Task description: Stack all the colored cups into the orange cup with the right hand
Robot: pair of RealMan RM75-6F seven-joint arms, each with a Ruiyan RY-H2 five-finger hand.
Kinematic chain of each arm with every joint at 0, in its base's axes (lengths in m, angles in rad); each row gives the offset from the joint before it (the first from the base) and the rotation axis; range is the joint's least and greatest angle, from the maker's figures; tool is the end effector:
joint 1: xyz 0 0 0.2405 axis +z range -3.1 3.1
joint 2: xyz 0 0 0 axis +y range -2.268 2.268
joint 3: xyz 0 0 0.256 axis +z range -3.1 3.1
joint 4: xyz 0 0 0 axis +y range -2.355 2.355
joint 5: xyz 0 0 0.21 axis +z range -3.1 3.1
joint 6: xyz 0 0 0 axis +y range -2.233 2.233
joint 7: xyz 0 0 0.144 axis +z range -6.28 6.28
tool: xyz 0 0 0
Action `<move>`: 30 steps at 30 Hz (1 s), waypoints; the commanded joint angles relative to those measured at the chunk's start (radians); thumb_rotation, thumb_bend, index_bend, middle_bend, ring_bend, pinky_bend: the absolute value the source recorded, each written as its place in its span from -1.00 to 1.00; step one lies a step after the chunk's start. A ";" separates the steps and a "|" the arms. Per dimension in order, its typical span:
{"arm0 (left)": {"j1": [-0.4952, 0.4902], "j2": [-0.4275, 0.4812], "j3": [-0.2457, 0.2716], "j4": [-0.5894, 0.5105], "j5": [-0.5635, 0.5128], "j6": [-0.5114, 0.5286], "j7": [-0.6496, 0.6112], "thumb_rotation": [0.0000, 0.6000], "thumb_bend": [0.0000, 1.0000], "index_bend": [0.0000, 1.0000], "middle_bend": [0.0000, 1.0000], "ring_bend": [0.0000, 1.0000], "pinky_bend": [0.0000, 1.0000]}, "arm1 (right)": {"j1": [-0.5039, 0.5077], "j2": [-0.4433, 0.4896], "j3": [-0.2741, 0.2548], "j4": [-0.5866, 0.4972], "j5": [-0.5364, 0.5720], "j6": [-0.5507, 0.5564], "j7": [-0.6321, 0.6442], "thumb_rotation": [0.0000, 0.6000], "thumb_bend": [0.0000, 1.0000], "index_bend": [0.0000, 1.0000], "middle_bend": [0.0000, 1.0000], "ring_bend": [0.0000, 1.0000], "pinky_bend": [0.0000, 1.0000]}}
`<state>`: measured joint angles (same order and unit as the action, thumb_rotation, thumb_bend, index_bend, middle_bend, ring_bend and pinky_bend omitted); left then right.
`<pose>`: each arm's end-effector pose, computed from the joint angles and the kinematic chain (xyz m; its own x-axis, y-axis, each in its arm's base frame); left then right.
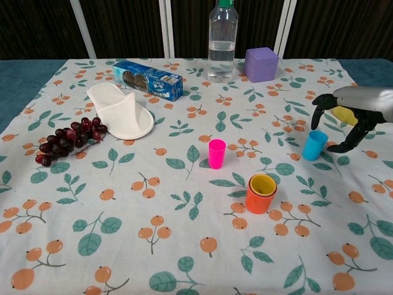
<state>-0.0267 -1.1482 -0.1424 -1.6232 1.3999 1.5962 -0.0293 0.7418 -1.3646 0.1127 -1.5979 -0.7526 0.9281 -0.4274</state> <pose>-0.3172 0.1784 0.1823 0.3281 -0.1800 0.9274 0.9423 0.1310 -0.3080 -0.2075 -0.3419 0.0269 0.4215 -0.4134 0.8071 -0.9034 -0.1142 0.4133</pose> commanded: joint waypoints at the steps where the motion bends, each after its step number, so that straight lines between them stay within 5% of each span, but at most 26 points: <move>1: 0.000 0.000 0.000 0.001 0.000 -0.001 0.000 1.00 0.51 -0.72 -0.98 -1.00 -1.00 | -0.004 -0.009 0.001 0.010 -0.009 0.003 0.011 1.00 -0.27 -0.26 -1.00 -1.00 -0.93; 30: -0.001 0.001 -0.002 0.001 -0.004 -0.003 -0.001 1.00 0.51 -0.71 -0.98 -1.00 -1.00 | -0.007 -0.064 0.021 0.059 -0.021 0.018 0.018 1.00 -0.27 -0.10 -1.00 -1.00 -0.91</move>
<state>-0.0276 -1.1471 -0.1442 -1.6223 1.3954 1.5928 -0.0304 0.7342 -1.4281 0.1325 -1.5392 -0.7749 0.9459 -0.4089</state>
